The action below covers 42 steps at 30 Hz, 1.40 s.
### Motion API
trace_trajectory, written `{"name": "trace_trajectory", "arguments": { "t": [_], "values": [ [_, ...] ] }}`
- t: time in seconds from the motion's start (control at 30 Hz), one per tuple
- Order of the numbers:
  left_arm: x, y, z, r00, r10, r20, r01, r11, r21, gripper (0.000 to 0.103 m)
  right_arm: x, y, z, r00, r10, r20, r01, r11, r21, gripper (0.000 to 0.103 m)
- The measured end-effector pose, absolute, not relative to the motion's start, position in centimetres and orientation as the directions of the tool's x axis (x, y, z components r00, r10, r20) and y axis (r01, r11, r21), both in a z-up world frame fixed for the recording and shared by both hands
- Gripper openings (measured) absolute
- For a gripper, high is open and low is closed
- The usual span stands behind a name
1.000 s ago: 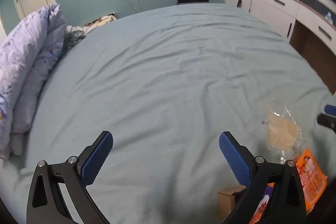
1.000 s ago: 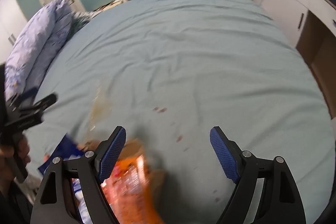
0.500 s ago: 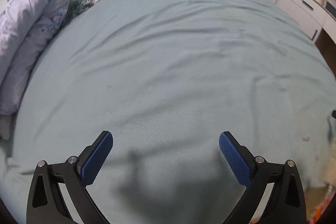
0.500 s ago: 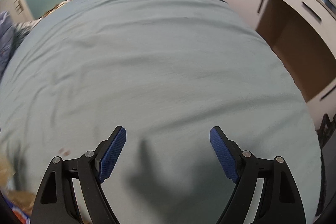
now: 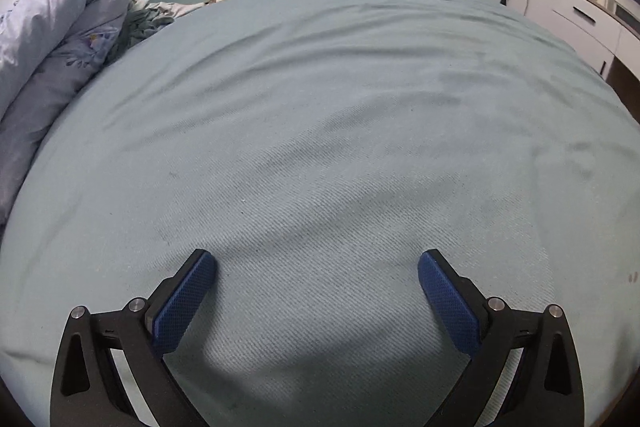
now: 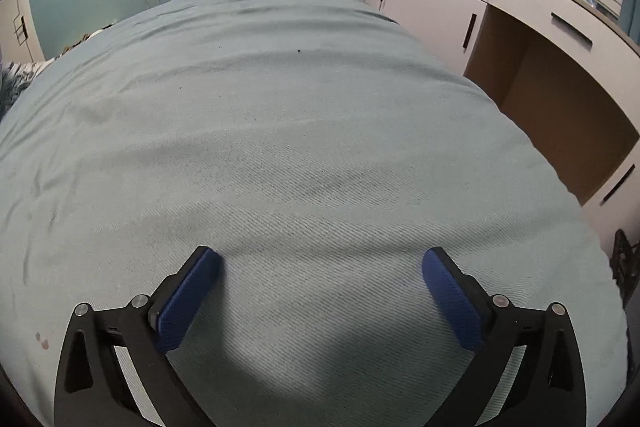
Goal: Organize snacks
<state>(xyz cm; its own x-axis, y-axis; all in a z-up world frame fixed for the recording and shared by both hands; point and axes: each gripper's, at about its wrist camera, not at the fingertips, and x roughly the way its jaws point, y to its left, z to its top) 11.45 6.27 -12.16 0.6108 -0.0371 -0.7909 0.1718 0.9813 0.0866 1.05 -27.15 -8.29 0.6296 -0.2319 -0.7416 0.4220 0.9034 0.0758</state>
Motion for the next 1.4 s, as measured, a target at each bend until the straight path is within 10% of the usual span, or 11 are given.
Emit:
{"name": "trace_trajectory", "arguments": {
  "t": [1.4],
  "values": [
    [11.7,7.0,-12.4,0.619,-0.075,-0.782,0.172,0.984,0.042,0.103,-1.5,-30.0,-8.0,0.645,-0.235,-0.727,0.425,0.901,0.087,0.103]
  ]
}}
